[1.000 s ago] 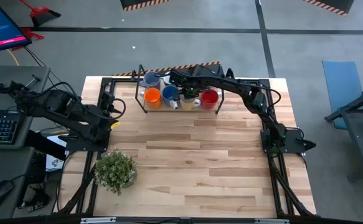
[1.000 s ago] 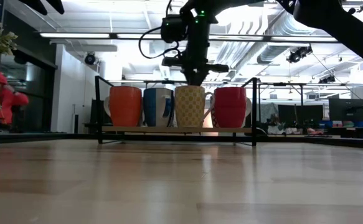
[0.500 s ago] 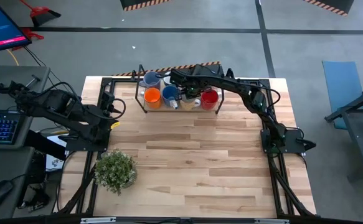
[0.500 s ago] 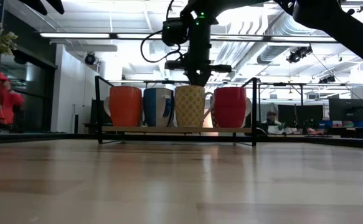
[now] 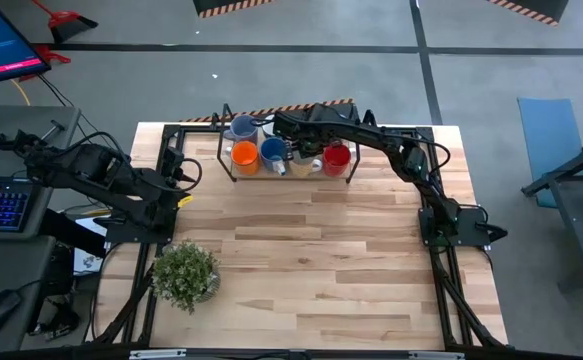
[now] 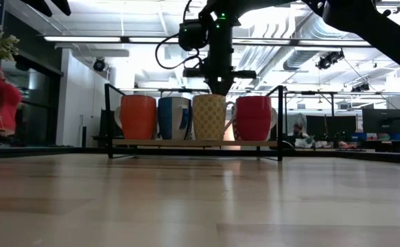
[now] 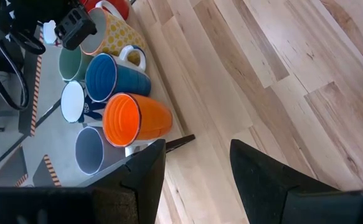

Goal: Place coffee mugs
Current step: Put the yellow mug on the shelf

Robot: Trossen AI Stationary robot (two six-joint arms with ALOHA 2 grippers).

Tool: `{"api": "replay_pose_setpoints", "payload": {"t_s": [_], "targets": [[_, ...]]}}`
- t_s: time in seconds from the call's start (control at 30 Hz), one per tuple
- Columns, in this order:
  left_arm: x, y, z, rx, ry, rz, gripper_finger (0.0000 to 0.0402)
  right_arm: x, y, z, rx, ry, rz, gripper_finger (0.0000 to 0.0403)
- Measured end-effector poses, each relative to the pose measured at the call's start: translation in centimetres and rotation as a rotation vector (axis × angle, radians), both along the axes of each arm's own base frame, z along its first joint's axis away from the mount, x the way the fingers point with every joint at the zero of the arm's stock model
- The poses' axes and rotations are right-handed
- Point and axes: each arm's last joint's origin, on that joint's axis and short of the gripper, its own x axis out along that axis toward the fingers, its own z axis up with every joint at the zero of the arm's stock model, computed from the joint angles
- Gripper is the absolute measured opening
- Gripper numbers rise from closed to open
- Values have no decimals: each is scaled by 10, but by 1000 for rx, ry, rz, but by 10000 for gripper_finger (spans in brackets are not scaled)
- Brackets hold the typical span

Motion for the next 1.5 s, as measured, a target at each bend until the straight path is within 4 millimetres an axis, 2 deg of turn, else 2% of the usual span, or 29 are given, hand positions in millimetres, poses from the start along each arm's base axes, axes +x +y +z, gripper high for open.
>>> {"api": "replay_pose_setpoints", "payload": {"t_s": [1.1,1.5], "targets": [[0,0,0,0,0,0,168,-2,-1,0,-41,39,0,2],[0,0,0,1,0,-1,168,5,0,0,33,-59,52,2]]}}
